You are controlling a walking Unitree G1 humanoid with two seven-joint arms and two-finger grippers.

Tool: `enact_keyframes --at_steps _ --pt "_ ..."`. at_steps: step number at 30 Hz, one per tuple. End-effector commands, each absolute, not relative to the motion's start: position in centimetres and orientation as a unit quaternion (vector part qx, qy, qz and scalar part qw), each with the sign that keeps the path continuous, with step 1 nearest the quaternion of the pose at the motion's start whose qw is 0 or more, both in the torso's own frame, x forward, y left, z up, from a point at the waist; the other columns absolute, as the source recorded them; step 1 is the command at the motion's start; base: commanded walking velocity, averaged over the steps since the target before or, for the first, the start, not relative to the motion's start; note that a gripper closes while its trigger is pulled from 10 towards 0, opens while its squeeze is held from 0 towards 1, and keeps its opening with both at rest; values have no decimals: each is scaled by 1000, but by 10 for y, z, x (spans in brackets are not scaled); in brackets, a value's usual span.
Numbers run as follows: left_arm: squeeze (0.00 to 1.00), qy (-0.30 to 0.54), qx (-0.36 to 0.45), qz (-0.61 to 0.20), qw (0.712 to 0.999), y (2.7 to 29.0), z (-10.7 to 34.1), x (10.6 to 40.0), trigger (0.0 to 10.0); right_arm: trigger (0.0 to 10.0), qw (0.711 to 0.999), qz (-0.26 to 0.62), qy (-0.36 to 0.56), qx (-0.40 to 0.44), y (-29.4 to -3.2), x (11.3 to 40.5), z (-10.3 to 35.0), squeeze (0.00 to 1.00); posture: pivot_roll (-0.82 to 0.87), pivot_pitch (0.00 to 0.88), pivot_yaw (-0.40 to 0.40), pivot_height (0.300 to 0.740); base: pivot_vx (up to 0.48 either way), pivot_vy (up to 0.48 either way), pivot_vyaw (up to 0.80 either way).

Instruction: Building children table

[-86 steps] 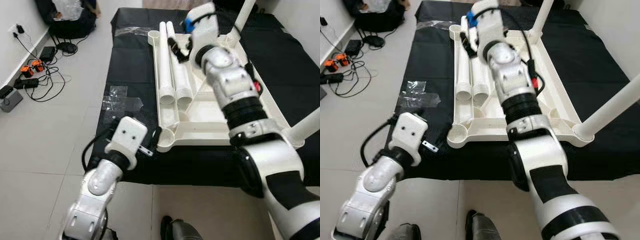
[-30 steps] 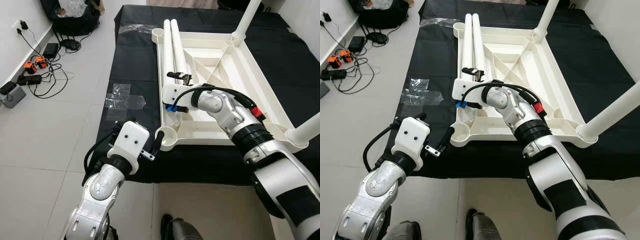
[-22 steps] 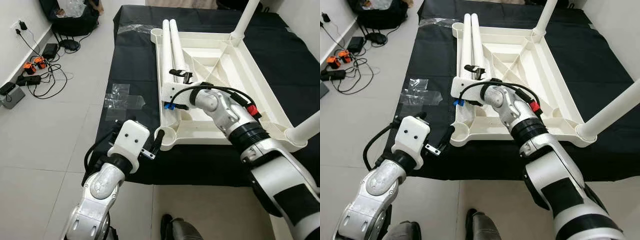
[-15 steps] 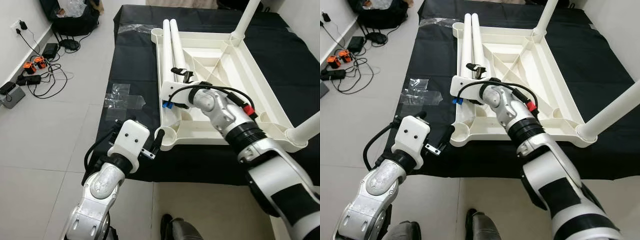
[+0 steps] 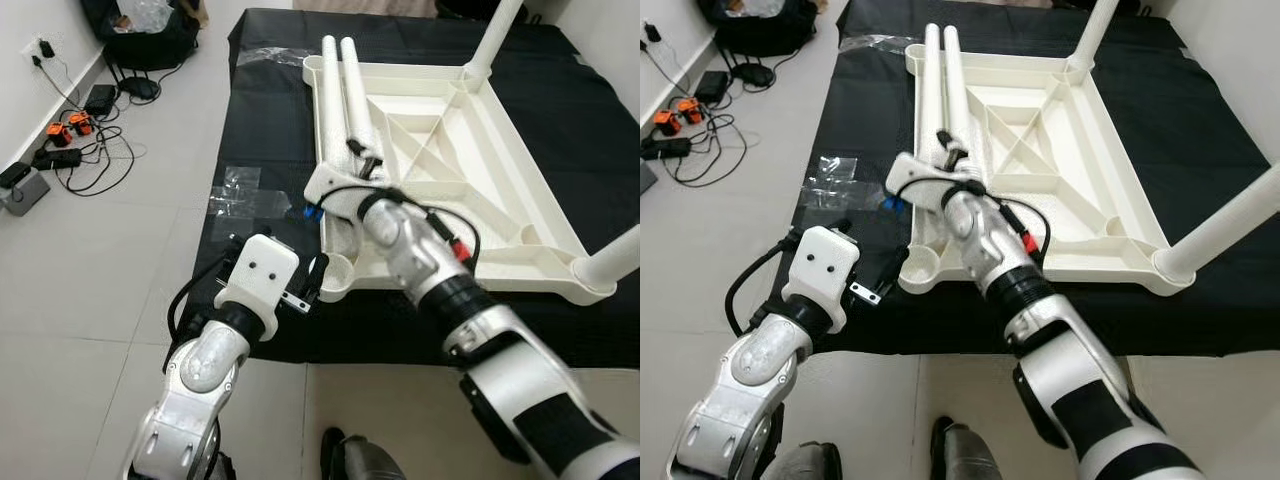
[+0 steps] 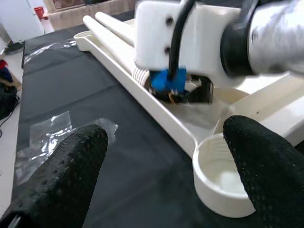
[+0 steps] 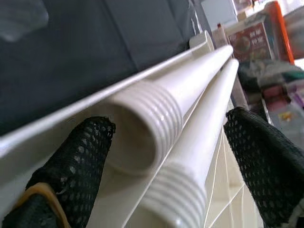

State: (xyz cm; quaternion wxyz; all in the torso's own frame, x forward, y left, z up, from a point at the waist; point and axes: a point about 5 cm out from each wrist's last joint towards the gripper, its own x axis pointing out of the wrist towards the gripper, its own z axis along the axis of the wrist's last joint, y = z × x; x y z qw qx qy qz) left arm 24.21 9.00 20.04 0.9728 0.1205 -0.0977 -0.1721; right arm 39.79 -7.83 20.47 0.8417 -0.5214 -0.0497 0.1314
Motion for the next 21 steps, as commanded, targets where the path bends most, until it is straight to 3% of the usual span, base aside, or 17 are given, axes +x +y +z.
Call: enact_keyframes --at_steps 1,5,21 --pt "0 -86 120 -173 974 89 195 242 10000 10000 846 125 -46 -516 -80 398 202 0 -2 229 -93 740 0 0 0" --pt "0 -85 123 -171 974 92 196 241 10000 10000 849 112 -28 -516 -78 398 190 0 7 235 -100 740 0 0 0" --pt "0 -82 124 -170 974 93 196 240 10000 10000 882 9 -65 -467 -80 404 217 0 11 246 -100 740 0 0 0"
